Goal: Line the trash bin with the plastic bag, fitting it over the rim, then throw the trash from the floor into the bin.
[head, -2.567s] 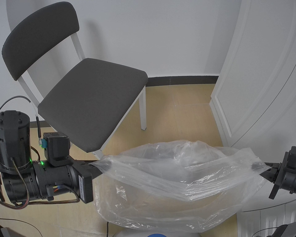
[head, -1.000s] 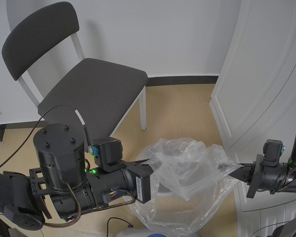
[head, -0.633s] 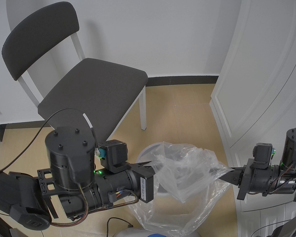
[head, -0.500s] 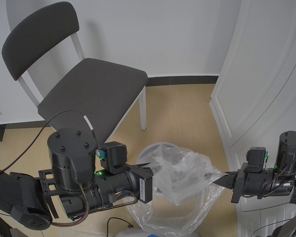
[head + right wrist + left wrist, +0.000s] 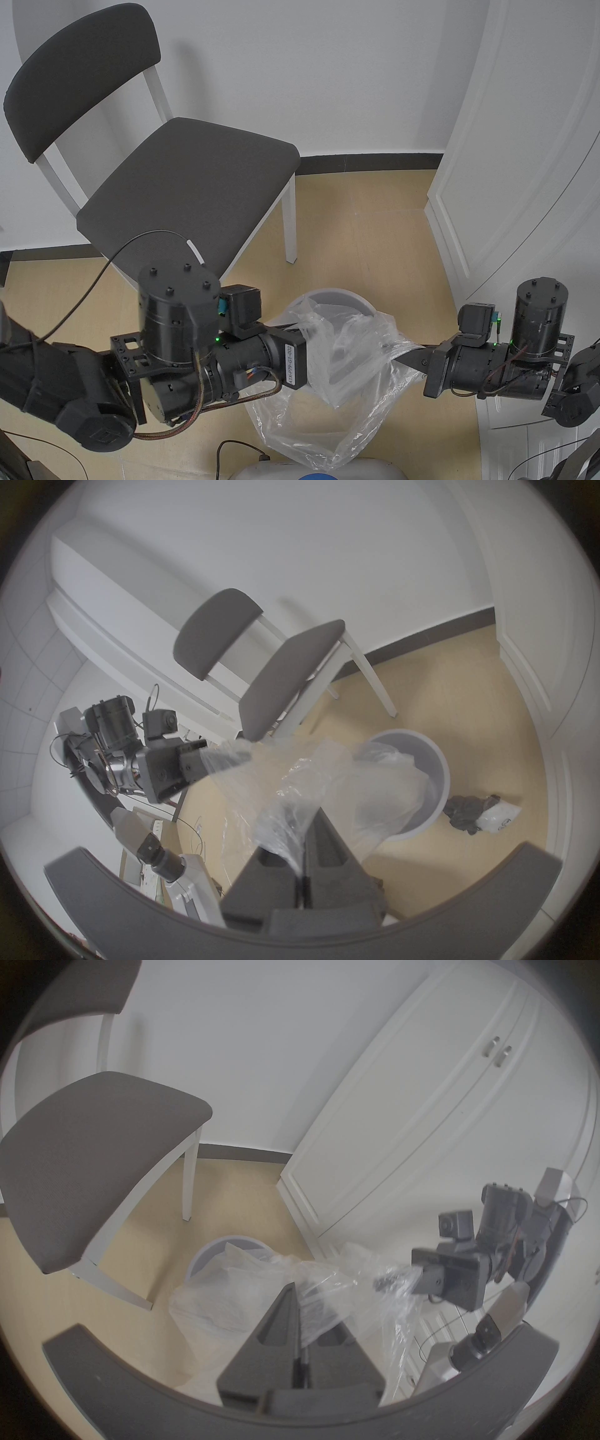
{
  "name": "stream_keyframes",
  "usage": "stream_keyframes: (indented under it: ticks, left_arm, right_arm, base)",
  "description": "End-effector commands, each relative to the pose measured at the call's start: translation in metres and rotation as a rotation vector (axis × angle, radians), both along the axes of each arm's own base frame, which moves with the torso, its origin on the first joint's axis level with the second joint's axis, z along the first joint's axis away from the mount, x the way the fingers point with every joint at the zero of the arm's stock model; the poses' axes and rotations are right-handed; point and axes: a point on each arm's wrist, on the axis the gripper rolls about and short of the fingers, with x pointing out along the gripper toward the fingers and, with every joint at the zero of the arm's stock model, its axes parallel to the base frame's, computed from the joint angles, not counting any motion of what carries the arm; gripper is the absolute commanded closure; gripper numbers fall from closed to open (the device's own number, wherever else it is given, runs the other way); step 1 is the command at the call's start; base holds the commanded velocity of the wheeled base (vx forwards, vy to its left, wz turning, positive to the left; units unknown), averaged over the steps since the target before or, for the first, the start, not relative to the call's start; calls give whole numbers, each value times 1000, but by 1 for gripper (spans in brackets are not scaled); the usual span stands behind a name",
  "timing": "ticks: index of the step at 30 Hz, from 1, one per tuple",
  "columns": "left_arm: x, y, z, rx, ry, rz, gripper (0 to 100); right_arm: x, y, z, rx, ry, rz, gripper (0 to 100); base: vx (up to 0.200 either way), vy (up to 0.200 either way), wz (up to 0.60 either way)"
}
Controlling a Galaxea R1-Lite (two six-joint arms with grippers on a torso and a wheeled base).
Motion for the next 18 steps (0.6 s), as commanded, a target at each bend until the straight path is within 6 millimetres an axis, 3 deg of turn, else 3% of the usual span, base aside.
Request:
stream_keyframes:
  ticks: [1,7,18]
  left_arm:
    - [25,-10,-26,-1,55,48,100]
    - [48,-23,-38,-91,104,92,100]
    - [55,-32,-37,-164,136,109,100]
  right_arm:
    - [21,-2,-27,-50,82,-54,100]
    - [40,-5,-39,-34,125,-113,100]
    - [65,-11,-66,-7,131,-180,100]
  base:
    - [0,0,0]
    - [0,0,0]
    - [0,0,0]
